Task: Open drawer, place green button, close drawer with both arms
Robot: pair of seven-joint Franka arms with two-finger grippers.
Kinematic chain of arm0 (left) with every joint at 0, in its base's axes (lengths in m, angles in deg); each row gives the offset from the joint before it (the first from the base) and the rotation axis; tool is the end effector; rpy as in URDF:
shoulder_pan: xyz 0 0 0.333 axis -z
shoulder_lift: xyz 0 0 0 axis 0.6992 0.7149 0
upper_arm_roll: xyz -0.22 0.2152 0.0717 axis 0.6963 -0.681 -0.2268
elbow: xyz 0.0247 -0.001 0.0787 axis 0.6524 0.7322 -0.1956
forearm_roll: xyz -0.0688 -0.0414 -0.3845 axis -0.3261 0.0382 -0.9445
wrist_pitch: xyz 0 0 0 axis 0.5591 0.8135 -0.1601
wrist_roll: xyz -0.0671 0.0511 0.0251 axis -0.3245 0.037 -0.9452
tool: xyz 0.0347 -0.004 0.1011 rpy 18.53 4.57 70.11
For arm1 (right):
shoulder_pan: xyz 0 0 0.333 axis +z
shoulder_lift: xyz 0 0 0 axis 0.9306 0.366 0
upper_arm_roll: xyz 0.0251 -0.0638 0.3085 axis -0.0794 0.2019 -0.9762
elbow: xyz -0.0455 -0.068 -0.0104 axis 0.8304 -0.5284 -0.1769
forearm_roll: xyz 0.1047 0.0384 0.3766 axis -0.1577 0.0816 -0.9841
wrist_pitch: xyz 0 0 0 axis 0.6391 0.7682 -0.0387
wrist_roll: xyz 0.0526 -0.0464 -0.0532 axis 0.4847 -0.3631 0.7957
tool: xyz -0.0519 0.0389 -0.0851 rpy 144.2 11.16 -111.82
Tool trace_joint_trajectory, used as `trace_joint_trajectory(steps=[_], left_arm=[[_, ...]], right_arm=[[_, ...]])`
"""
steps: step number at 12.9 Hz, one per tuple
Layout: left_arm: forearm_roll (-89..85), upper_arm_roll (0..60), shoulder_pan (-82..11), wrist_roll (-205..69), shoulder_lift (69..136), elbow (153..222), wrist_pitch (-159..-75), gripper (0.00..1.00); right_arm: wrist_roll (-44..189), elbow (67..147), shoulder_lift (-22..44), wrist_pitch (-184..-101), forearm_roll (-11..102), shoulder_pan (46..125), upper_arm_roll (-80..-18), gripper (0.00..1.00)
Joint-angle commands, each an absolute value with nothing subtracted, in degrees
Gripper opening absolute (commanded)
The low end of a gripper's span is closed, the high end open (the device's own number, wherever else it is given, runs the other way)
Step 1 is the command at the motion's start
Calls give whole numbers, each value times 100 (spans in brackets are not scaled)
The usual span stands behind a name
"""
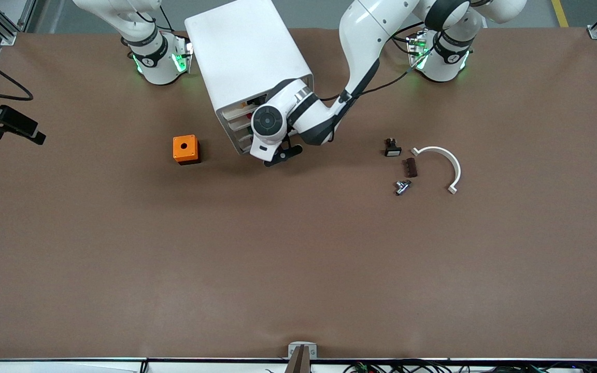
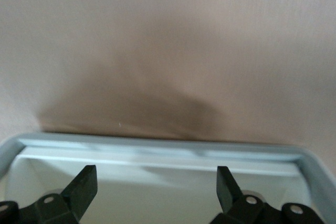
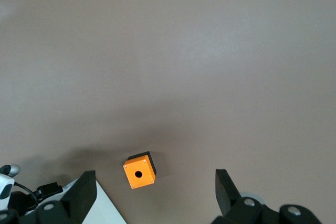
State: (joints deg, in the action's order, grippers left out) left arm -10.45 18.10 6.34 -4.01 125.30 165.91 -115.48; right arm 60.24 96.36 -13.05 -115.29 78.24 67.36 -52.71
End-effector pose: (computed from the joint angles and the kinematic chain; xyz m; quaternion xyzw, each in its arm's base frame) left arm 0.3870 -0.6041 0.2034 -0.9575 -0.2087 0.1991 0.0060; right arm 0.5483 -0.0213 0.6423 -0.9952 0.0902 -0.0026 0.0368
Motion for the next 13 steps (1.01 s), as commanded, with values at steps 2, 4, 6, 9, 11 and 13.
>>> trace_joint_trajectory(steps=[2,4,6,9,11,13], left_arm=[[-811,1573,30,-429,12225,16687,-11519,100],[-197,1475,-356,-438,11892,16687,-11493,100],[383,1475,-813,-455,11549,16696,-11161,100],[1132,1484,-1473,-1014,10960,16687,-10545,100],[1151,1475,-1929,-1866,10618,16696,-10255,100],[1151,1484,-2308,-2798,10213,16696,-9929,100]], right_arm=[[6093,9684,-1376,-11565,7936,6818,-5231,100],[6050,9666,-1376,-11583,8024,6826,-5231,100],[6023,9666,-1376,-11592,8112,6826,-5231,100],[6023,9675,-1385,-11556,8156,6818,-5275,100],[6014,9693,-1385,-11565,8156,6783,-5372,100],[6023,9684,-1385,-11557,8156,6774,-5372,100]])
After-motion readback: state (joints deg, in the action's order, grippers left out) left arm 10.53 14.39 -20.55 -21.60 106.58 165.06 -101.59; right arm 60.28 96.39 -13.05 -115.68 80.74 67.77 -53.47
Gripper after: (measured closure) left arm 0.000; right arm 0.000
